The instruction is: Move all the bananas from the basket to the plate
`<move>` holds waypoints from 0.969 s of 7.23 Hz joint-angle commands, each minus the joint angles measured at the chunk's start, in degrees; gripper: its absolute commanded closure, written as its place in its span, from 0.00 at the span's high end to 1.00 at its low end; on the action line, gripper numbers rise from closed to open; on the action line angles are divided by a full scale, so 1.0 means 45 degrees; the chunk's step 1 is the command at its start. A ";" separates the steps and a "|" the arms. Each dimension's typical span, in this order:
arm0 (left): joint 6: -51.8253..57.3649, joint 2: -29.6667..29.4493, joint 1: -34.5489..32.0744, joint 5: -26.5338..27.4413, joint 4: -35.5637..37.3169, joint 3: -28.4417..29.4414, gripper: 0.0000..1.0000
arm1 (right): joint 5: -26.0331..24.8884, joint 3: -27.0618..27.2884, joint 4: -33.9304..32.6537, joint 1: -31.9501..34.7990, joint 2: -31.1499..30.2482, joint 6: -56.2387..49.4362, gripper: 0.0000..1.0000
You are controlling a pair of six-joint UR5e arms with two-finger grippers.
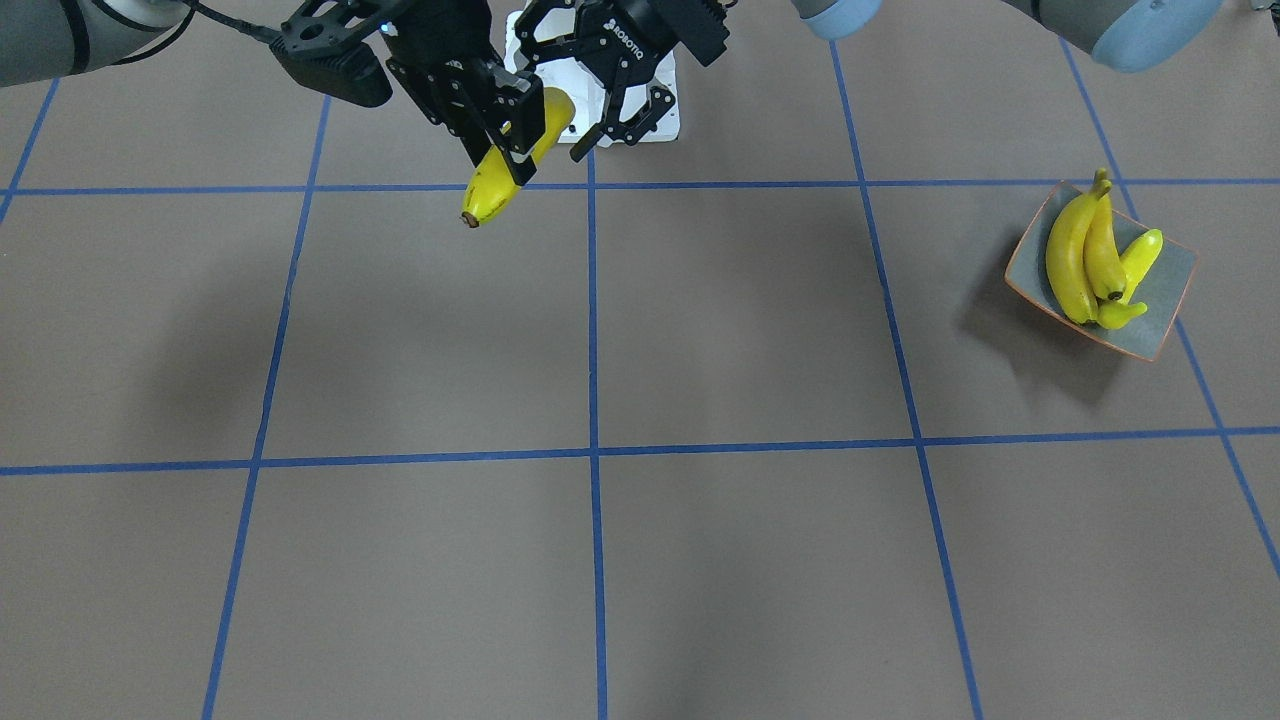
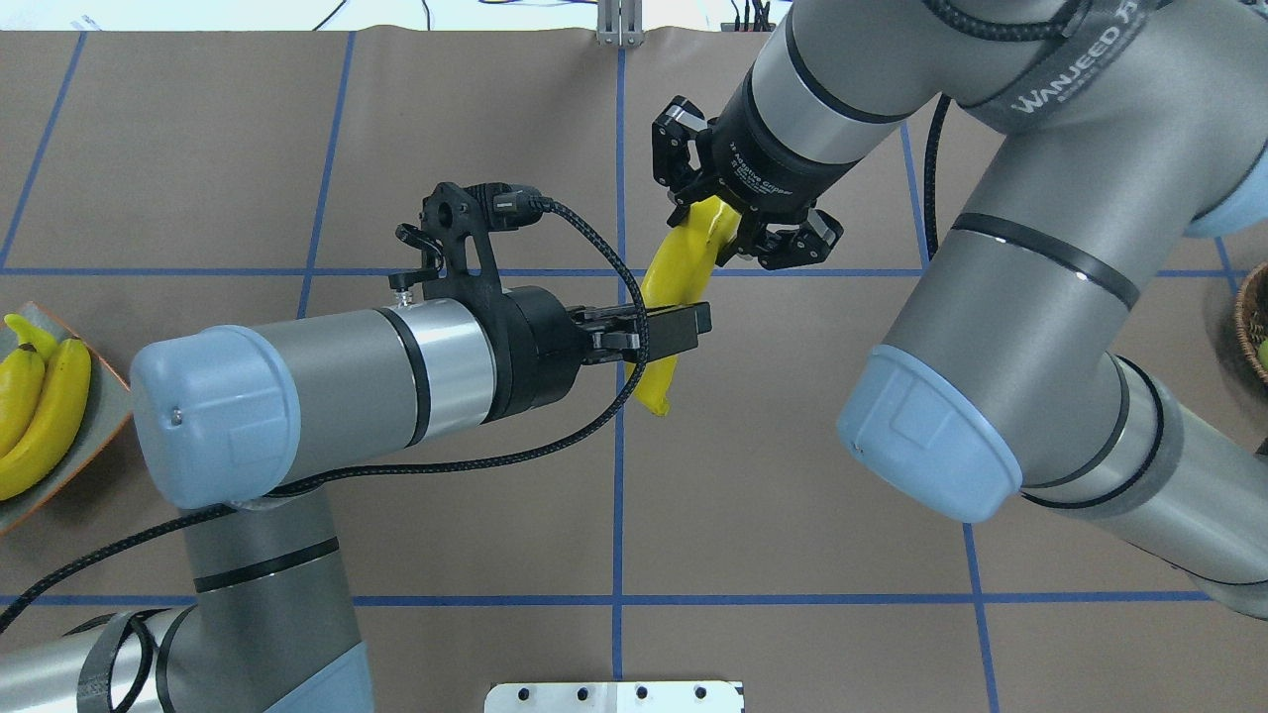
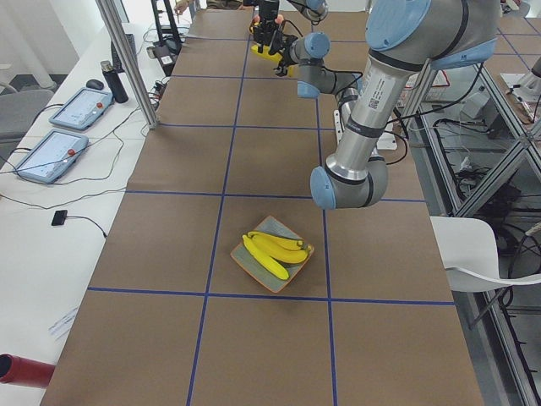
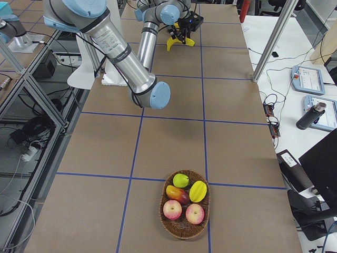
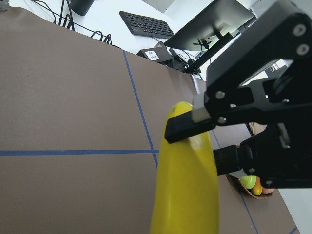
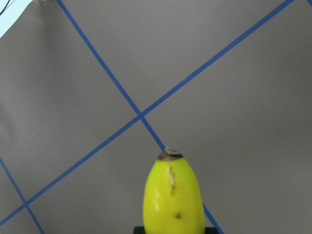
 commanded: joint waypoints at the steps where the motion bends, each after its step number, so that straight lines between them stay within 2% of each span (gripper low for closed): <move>1: -0.0001 -0.0001 0.0004 -0.0006 0.0000 0.0001 0.00 | 0.0016 0.0237 0.0002 -0.0006 0.0022 -0.0100 0.00; 2: 0.0038 -0.0001 -0.0016 -0.0006 0.0000 0.0001 0.00 | -0.0003 0.0296 0.0002 0.0013 0.0022 -0.0662 0.11; 3: 0.0019 -0.0001 -0.0016 -0.0006 0.0000 0.0001 0.00 | -0.0138 0.0316 0.0002 0.0013 0.0002 -0.0938 0.99; 4: -0.0001 -0.0001 -0.0016 -0.0006 0.0000 0.0001 0.00 | -0.0623 0.0394 0.0022 0.0013 -0.0056 -0.0979 1.00; 7: -0.0001 0.0058 -0.0055 -0.0006 0.0019 0.0001 0.00 | -0.0609 0.0959 0.0002 0.0518 -0.0872 -0.3177 1.00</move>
